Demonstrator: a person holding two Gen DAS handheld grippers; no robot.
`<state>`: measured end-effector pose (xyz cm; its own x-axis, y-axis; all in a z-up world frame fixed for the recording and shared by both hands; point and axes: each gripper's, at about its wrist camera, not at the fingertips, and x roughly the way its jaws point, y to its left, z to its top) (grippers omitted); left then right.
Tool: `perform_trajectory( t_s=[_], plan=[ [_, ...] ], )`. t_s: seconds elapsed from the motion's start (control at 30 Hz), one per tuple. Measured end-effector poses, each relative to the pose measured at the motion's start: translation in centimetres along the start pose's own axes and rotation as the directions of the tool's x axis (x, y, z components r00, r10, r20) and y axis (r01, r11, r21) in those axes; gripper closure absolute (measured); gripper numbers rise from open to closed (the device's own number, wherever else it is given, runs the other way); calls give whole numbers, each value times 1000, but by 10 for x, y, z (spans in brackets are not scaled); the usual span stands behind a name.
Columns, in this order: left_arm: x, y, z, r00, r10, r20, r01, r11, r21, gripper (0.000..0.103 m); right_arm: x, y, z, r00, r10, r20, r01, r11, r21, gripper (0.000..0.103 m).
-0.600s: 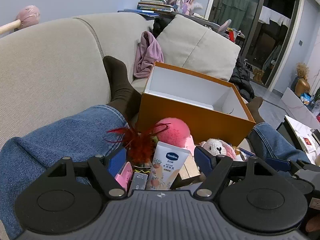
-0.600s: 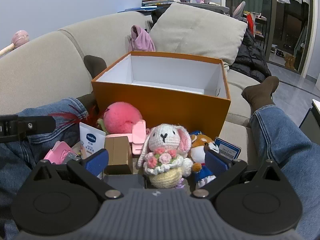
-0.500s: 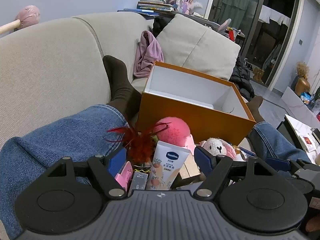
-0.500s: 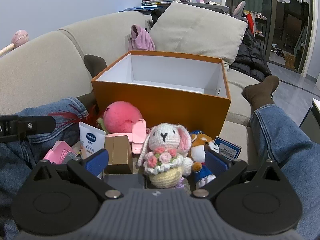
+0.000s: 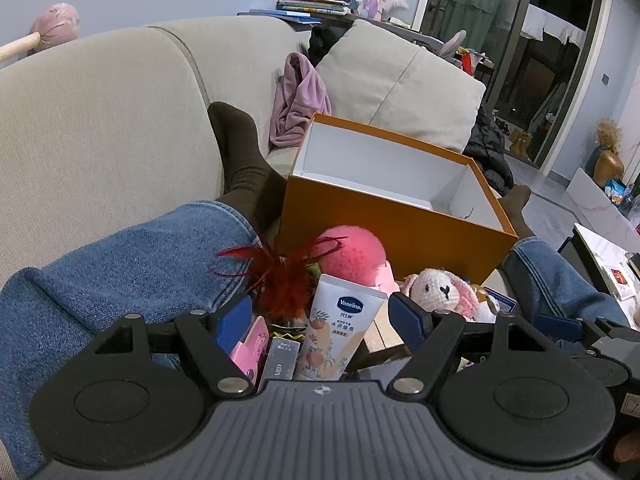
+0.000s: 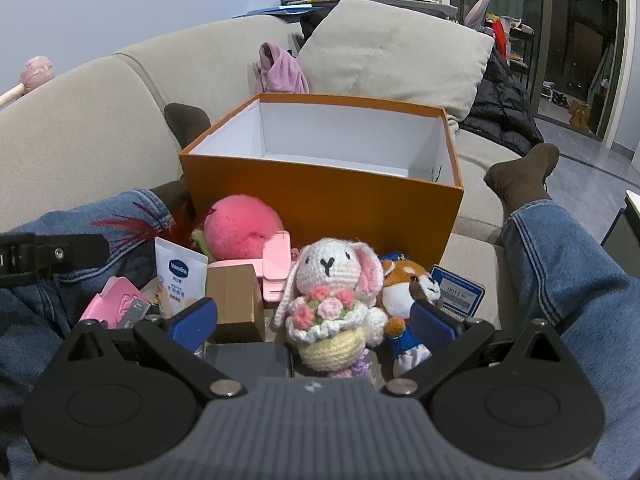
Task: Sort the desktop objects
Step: 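Reach the left tool toward the pink card wallet in the pile, then close the left tool on the pink card wallet and lift it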
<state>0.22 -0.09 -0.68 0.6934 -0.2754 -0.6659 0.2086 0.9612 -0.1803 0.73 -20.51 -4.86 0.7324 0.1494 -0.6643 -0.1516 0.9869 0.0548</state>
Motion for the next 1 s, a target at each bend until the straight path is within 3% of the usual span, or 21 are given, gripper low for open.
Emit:
perform_trajectory(
  t_s=[0.57,0.63,0.87,0.93,1.0],
  plan=[
    [26,1,-4,997,2,-80,-1,1000,20,15,21,-7,-3,998,35,-59,-35,999,12,2],
    [31,0,-5,995,5,-98,-1,999,36,21,24,-8,-3,996,58,-65,-57,998,9,12],
    [40,4,-4,988,63,-139,-53,996,79,31,30,0,0,985,159,-68,-163,985,-49,30],
    [40,7,-6,983,86,-165,-70,993,97,35,32,1,0,976,204,-81,-208,977,-49,40],
    [38,11,-8,979,111,-173,-91,989,117,35,31,5,1,964,251,-88,-256,965,-49,42]
  ],
)
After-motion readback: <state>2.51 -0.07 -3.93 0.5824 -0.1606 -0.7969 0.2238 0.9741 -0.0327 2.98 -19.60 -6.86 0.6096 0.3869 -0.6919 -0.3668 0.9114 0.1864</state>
